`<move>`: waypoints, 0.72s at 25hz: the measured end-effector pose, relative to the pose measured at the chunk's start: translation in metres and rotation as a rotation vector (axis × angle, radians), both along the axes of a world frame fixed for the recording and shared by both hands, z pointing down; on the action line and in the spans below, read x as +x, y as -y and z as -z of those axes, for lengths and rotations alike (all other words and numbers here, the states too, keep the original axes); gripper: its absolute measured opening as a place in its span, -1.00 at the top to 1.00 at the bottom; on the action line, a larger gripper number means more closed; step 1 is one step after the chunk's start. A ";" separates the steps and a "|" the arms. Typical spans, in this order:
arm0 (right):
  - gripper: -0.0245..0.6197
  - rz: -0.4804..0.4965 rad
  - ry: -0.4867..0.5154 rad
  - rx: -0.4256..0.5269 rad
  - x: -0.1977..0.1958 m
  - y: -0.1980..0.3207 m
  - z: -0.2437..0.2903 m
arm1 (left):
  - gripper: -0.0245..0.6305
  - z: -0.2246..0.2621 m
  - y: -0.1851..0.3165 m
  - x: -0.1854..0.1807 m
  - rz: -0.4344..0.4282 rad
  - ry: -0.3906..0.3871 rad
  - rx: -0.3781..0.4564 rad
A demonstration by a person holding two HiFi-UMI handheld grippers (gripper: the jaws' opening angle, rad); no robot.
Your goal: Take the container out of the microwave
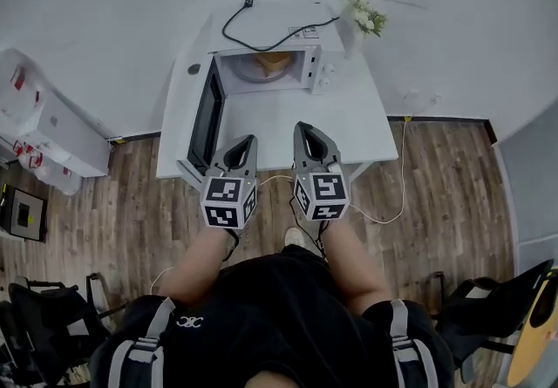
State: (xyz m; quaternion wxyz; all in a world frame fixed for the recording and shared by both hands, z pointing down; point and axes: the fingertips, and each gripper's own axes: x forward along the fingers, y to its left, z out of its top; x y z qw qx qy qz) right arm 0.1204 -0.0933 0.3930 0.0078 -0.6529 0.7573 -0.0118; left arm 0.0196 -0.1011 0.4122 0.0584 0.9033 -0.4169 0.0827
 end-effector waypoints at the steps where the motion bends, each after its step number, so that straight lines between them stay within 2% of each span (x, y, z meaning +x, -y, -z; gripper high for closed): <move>1: 0.91 0.010 -0.001 -0.006 0.009 0.010 -0.001 | 0.88 -0.001 0.009 0.009 0.007 0.002 -0.006; 9: 0.91 0.088 -0.030 -0.061 0.061 0.079 -0.023 | 0.88 -0.017 0.066 0.063 0.075 0.030 -0.045; 18: 0.91 0.189 -0.144 -0.104 0.060 0.132 -0.051 | 0.89 -0.043 0.107 0.061 0.163 0.004 -0.113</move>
